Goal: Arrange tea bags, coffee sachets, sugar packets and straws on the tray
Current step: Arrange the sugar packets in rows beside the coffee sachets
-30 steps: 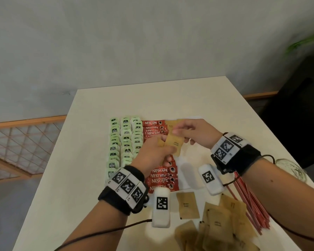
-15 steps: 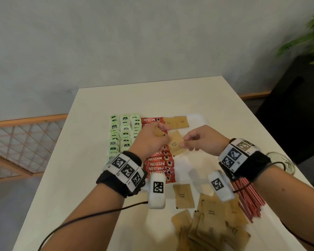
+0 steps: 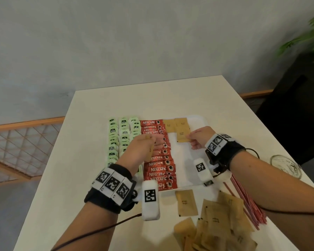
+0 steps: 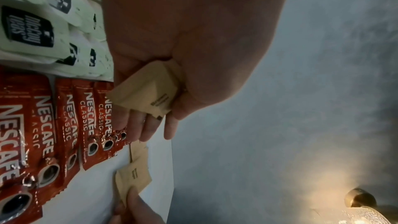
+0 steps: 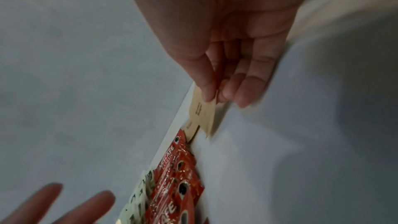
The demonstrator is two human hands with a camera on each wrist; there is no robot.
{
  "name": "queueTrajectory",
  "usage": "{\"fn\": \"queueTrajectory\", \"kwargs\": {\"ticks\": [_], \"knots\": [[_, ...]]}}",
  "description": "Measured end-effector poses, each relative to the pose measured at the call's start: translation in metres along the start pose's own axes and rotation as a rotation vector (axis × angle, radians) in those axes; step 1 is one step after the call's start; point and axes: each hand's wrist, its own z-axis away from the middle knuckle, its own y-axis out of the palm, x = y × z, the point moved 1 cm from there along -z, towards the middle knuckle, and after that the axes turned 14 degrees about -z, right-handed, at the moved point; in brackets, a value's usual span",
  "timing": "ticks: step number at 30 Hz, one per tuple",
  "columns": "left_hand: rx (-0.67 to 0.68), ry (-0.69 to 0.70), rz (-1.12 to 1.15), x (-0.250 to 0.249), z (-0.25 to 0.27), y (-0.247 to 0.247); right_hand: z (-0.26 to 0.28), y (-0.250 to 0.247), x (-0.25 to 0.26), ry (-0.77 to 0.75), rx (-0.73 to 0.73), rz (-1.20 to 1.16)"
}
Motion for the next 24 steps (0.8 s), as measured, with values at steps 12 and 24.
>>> {"fn": "queueTrajectory", "kwargs": {"ticks": [12, 24], "knots": [[-0.061, 0.009, 0.25, 0.019, -0.012, -0.011, -0.026, 0.029, 0.015, 0.02, -0.093, 0.261], [0.106, 0.101, 0.224, 0.009, -0.016, 0.008, 0.005, 0.02, 0.01, -0.215, 0.106, 0.131]]}}
